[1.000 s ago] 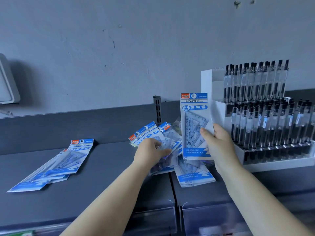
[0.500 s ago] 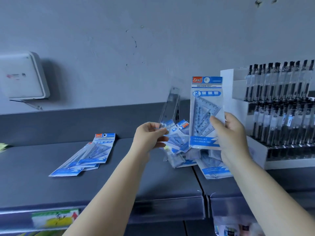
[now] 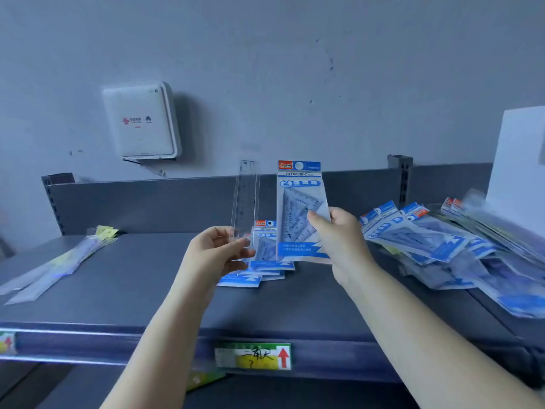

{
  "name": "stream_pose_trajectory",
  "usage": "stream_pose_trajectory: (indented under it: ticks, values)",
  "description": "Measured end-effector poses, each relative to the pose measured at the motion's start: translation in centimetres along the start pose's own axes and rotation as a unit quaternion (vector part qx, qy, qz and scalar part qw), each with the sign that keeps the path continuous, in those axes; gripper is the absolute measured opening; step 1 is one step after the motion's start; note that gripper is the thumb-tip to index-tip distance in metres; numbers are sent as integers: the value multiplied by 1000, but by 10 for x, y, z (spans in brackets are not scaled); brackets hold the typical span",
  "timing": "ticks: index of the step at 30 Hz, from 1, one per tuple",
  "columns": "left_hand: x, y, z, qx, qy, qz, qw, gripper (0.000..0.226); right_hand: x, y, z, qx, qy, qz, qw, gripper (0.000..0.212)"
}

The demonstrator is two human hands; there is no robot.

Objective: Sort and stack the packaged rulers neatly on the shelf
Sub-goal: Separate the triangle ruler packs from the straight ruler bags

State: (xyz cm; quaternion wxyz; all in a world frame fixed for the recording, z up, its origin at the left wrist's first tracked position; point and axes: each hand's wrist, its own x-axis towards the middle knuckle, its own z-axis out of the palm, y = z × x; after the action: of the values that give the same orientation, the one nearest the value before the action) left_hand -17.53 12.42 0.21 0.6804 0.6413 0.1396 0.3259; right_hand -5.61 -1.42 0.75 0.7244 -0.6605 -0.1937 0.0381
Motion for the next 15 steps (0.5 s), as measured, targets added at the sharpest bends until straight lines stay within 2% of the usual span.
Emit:
stream_pose_trajectory:
  ticks: [1, 4, 5, 8, 10, 13, 15]
  values:
    - [3, 0, -11, 3, 1, -1, 1000, 15, 5, -1, 13, -26, -2, 4, 1000, 23]
    - [11, 0, -46, 8, 3, -1, 1000, 13, 11, -4, 48, -154, 29, 1, 988, 64]
    - [14, 0, -59, 10, 5, 0, 1000, 13, 7, -6, 59, -174, 41, -23, 984, 68]
    - [21, 3, -104, 26, 24, 9, 999, 14, -10, -5, 95, -200, -22, -82, 976, 48]
    - [26, 6, -140, 51, 46, 15, 998, 15, -24, -1, 121, -242, -79, -115, 960, 30]
    - [35, 14, -199, 105, 84, 6, 991, 16, -41, 1, 158, -293, -125, -156, 935, 9]
    - [40, 18, -236, 141, 112, -5, 984, 16, -49, 4, 180, -322, -148, -175, 919, 13]
